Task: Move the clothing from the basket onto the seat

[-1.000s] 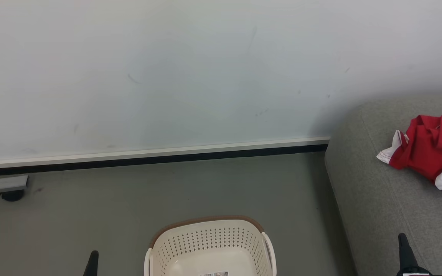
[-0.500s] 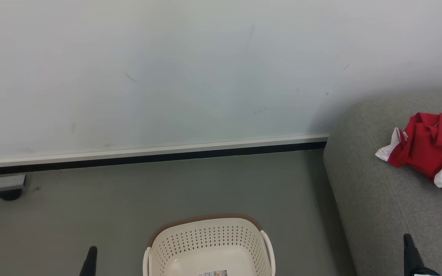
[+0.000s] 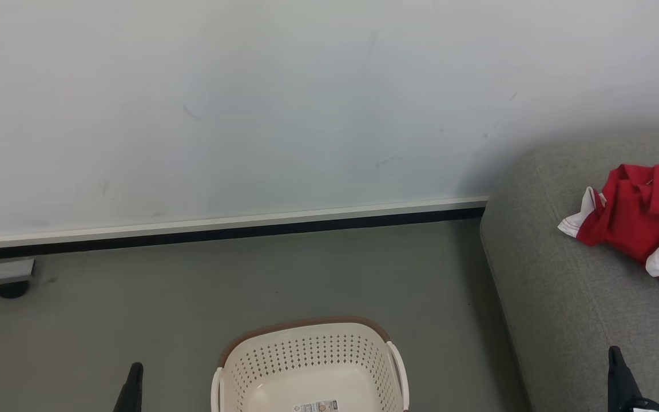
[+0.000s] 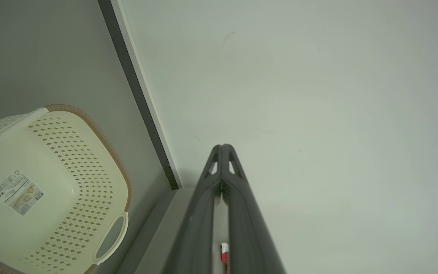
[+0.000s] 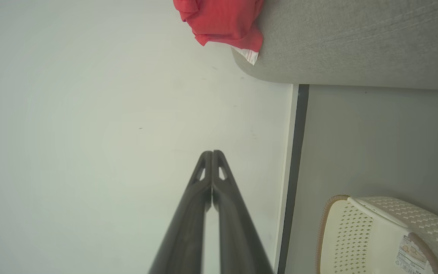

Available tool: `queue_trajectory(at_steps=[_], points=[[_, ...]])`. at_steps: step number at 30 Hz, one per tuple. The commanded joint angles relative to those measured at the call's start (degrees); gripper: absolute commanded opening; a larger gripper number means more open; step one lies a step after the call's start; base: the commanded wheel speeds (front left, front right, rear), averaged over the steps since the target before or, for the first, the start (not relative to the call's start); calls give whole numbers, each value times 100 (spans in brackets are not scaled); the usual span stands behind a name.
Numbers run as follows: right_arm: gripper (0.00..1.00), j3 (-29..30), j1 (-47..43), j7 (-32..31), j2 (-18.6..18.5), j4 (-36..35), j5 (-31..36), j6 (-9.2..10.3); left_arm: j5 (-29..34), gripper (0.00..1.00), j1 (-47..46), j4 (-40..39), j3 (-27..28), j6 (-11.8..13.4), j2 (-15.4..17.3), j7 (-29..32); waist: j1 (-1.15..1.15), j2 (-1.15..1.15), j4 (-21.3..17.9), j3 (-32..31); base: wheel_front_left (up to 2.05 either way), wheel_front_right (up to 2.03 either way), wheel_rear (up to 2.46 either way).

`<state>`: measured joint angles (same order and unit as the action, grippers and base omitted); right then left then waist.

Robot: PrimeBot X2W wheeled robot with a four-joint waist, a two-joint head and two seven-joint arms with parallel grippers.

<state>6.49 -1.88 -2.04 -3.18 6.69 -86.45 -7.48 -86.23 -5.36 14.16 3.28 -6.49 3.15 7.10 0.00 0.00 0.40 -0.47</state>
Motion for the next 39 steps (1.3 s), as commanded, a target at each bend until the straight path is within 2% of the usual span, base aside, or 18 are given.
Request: queue_trajectory(at_steps=[1, 17, 39], points=[[0, 25, -63, -31, 13, -37, -120, -2, -99, 0, -82, -24, 34, -41, -4, 46, 0, 0, -3, 4, 0, 0, 0], [0, 145, -121, -165, 41, -173, -736, -2, -689, 0, -112, -18, 113, -117, -33, 220, 0, 0, -41, 59, 0, 0, 0], [0, 136, -105, -163, 39, -164, -716, -2, -649, 0, -111, -19, 106, -116, -32, 219, 0, 0, -41, 59, 0, 0, 0]])
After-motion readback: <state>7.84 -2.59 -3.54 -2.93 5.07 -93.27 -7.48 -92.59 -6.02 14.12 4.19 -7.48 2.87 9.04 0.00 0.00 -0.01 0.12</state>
